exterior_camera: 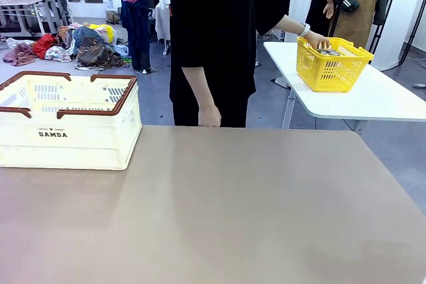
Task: Place the drinks into the Shopping basket.
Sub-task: Pick up one drink and place it into the Shopping basket.
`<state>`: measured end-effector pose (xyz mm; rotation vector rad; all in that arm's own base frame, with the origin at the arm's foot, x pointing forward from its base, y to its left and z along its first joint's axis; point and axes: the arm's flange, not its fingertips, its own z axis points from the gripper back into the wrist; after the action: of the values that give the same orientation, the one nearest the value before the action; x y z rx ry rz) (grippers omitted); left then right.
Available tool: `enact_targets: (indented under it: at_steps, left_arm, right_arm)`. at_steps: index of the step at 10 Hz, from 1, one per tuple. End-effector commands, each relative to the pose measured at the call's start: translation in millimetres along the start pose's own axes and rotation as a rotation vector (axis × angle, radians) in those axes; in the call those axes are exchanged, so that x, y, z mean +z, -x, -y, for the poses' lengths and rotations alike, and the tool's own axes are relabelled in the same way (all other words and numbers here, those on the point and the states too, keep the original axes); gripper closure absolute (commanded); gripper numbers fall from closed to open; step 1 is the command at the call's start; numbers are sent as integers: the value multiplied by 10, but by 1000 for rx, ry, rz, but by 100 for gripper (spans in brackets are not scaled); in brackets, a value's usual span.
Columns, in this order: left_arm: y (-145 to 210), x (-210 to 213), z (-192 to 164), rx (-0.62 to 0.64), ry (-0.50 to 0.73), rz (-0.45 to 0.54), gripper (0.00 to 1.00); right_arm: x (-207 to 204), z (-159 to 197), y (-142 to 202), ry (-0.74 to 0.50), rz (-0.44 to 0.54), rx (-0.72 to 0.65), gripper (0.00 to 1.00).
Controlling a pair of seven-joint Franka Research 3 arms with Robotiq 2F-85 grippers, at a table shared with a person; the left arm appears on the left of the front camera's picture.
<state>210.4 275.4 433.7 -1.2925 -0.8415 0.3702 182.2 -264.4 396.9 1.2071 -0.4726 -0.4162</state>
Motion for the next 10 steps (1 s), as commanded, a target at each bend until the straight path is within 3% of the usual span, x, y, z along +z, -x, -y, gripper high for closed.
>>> enact_targets:
  at_steps: [1,10]
  left_arm:
    - [-13,10,-8,-24,22,9,0]
    - [-13,10,-8,-24,22,9,0]
  right_arm:
    - [11,-17,-36,-25,15,28,0]
    - [11,-17,-36,-25,15,28,0]
